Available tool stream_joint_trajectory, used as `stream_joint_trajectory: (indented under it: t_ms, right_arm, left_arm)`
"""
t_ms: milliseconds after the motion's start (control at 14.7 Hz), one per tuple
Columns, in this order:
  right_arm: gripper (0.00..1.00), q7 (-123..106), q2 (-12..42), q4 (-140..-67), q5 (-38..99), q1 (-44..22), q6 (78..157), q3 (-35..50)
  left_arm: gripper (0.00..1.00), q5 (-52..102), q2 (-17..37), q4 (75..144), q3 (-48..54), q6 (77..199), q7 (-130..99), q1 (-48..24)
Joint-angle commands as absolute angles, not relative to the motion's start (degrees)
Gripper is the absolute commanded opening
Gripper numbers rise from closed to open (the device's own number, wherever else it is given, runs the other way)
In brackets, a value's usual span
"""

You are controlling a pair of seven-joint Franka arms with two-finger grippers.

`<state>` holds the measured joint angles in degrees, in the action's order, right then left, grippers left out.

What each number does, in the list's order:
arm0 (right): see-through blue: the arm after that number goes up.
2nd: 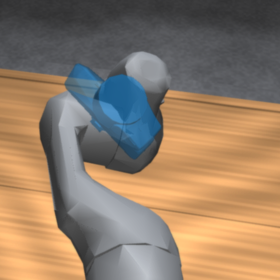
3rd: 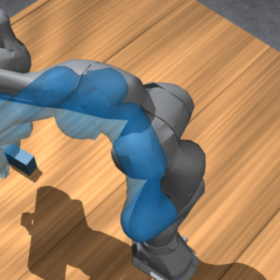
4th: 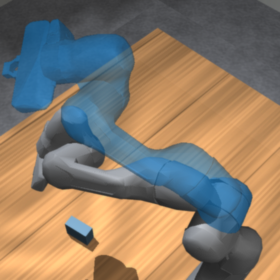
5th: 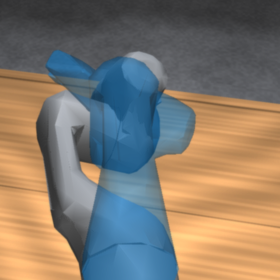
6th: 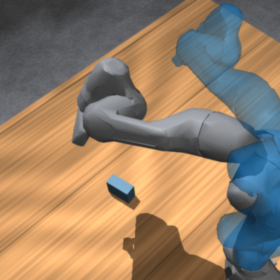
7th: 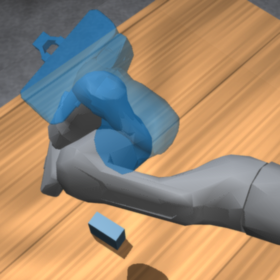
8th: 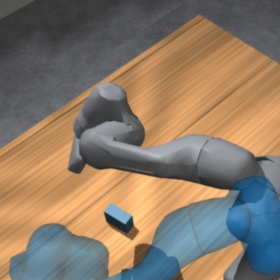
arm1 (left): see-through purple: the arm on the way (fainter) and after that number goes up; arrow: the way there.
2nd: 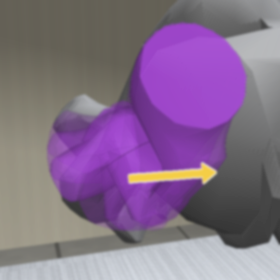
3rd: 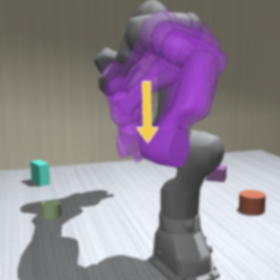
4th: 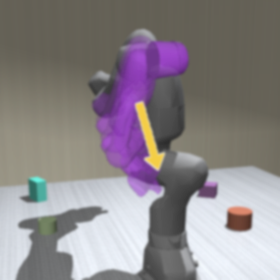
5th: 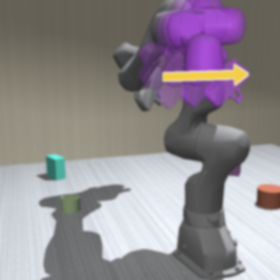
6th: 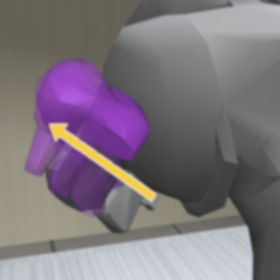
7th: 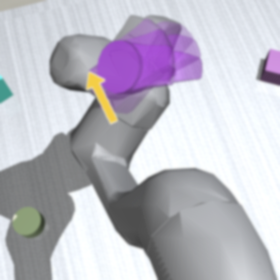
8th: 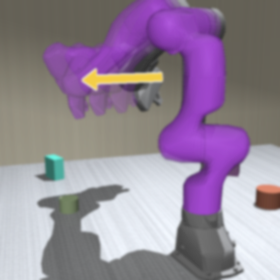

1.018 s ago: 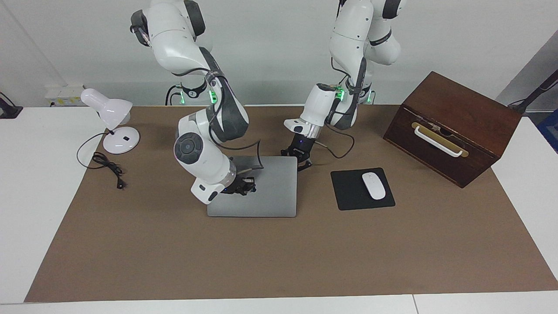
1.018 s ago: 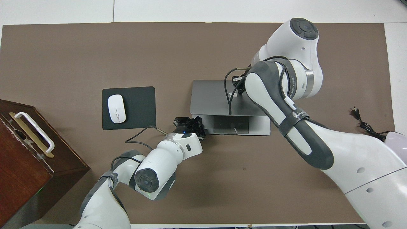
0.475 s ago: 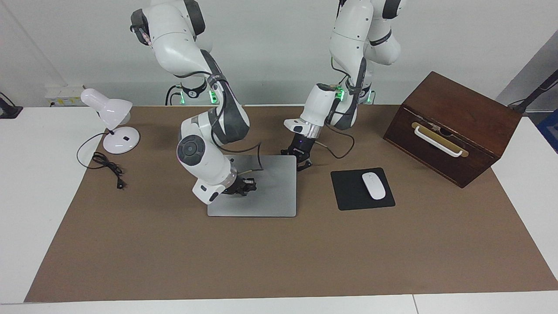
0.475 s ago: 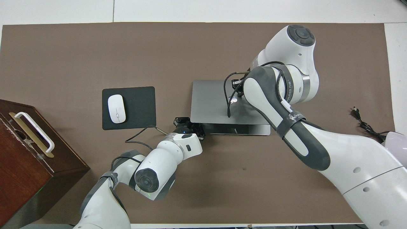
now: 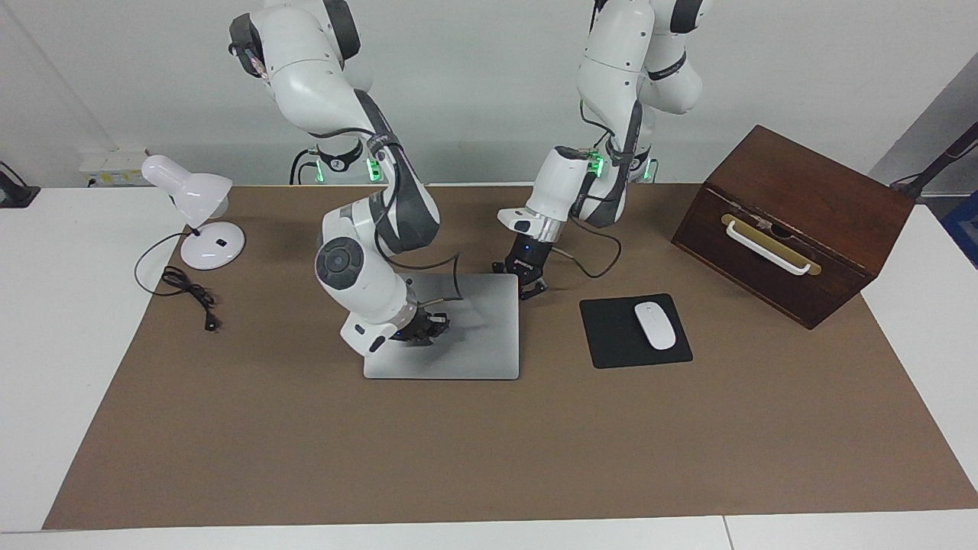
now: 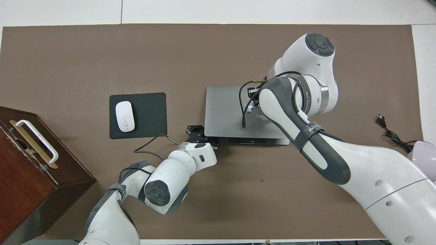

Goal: Close laptop with both arms

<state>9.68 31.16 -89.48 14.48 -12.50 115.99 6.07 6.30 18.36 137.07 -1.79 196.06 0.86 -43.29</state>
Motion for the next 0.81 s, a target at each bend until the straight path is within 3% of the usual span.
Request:
stream_joint_trajectory:
  t_ms: [0, 747]
  right_arm:
    - [0.00, 10.46, 29.27, -92.72, 15.64, -13.44, 117.51, 6.06]
    - [0.00, 11.07, 29.27, -94.31, 15.64, -13.80, 119.71, 6.06]
  left_arm:
    - [0.00, 6.33, 21.62, 138.69, -2.81, 196.08, 1.93, -43.86]
    - [0.00, 6.33, 21.53, 138.78, -2.81, 195.73, 2.11, -43.68]
